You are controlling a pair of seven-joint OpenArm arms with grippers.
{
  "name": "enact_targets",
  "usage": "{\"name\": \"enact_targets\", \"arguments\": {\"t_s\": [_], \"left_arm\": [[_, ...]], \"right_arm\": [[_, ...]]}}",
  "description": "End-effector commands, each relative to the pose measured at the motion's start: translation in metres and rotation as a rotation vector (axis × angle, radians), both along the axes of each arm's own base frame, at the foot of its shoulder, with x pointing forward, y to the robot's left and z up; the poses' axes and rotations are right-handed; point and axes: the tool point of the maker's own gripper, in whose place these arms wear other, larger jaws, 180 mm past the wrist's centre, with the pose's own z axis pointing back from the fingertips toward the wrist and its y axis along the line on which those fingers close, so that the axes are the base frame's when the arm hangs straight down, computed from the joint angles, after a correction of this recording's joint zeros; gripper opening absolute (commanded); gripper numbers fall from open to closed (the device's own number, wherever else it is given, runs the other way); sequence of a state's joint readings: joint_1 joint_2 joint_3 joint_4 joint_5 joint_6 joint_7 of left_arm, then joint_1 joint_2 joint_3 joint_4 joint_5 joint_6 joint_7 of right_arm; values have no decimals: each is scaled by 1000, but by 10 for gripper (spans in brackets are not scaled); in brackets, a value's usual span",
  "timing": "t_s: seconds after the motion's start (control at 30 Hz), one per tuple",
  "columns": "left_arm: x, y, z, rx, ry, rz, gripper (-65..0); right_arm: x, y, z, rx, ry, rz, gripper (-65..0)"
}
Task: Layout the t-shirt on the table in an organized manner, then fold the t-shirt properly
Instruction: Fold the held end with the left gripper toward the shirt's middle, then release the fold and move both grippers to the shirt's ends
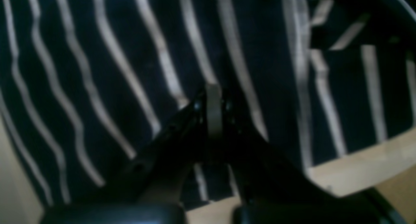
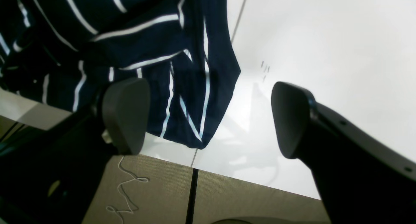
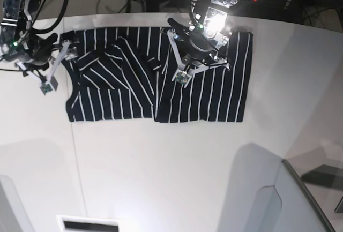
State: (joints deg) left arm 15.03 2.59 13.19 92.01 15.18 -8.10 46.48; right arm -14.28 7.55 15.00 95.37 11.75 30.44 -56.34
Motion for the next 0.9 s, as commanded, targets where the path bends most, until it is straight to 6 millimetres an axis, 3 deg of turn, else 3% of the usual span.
{"name": "enact_targets", "arguments": {"t_s": [0.0, 0.17, 0.33, 0.5, 0.6, 0.73, 0.87], "left_arm": [[8, -10, 10, -27, -37, 3, -650], [17, -8, 24, -34, -79, 24, -650], [19, 43, 57, 25, -176, 100, -650], [-4, 94, 44, 109, -123, 180, -650], [-20, 112, 36, 141, -86, 204, -650], [-43, 138, 4, 182, 17, 261, -650], [-40, 148, 3, 168, -29, 286, -650]], "right_arm": [[12, -4, 10, -6, -46, 2, -107], [13, -4, 10, -7, -47, 2, -107], [13, -4, 10, -7, -47, 2, -107], [13, -5, 10, -9, -47, 2, -107], [14, -5, 11, -9, -49, 2, -107], [14, -6, 11, -9, -52, 0, -107], [21, -23, 19, 17, -132, -113, -99]]}}
